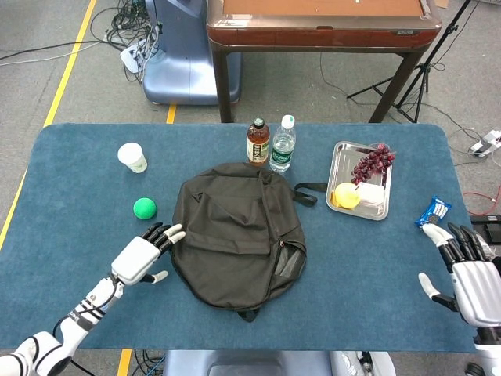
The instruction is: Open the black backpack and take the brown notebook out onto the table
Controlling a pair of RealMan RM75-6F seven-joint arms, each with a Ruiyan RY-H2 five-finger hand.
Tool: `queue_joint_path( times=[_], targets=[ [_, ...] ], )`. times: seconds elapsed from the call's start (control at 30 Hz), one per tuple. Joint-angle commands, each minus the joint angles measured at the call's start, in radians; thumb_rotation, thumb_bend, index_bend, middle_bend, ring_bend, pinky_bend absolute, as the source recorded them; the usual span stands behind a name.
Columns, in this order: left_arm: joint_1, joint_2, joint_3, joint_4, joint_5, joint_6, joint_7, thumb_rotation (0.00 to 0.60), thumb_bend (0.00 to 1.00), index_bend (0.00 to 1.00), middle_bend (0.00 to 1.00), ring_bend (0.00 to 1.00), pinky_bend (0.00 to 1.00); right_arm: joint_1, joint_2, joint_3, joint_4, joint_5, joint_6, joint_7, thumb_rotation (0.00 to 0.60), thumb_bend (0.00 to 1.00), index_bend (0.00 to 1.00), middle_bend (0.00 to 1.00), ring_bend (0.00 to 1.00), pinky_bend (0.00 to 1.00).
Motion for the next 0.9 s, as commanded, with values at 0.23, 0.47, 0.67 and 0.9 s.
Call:
queue_joint_path(
  times=[0.23,0.47,0.67,0.9],
  targets=[
    [-0.039,-0.059,-0.002,0.025,-0.024,-0.005,-0.027,0.6,0.17,0.09,0.05,0.08,0.06,-0.007,0.0,-0.002,0.002,-0.001,0.006,0.006,0.6,0.34,0.13,0.15,0.0,0.03],
    [-0.054,-0.077,-0.016,-0.018,-0.069,-0.019,-0.039,0.6,0.17,0.09,0.05,0.08,0.06,-0.013,-0.002,-0.003,0.012,-0.004,0.012,0.021,0.6,0.34,0.13,0.15,0.0,0.03],
    [-0.071,-0.101,-0.029,-0.038,-0.107,-0.045,-0.016,0.6,0.17,0.11,0.05,0.08,0.06,-0.019,-0.005,-0.005,0.028,-0.005,0.018,0.039,0.6,0.34,0.13,0.15,0.0,0.03],
    [-0.095,-0.126,-0.047,-0.048,-0.154,-0.083,0.011,0.6,0.18,0.2,0.05,0.08,0.06,-0.022,-0.004,-0.005,0.041,-0.008,0.022,0.057,0.6,0.34,0.13,0.15,0.0,0.03]
  ],
)
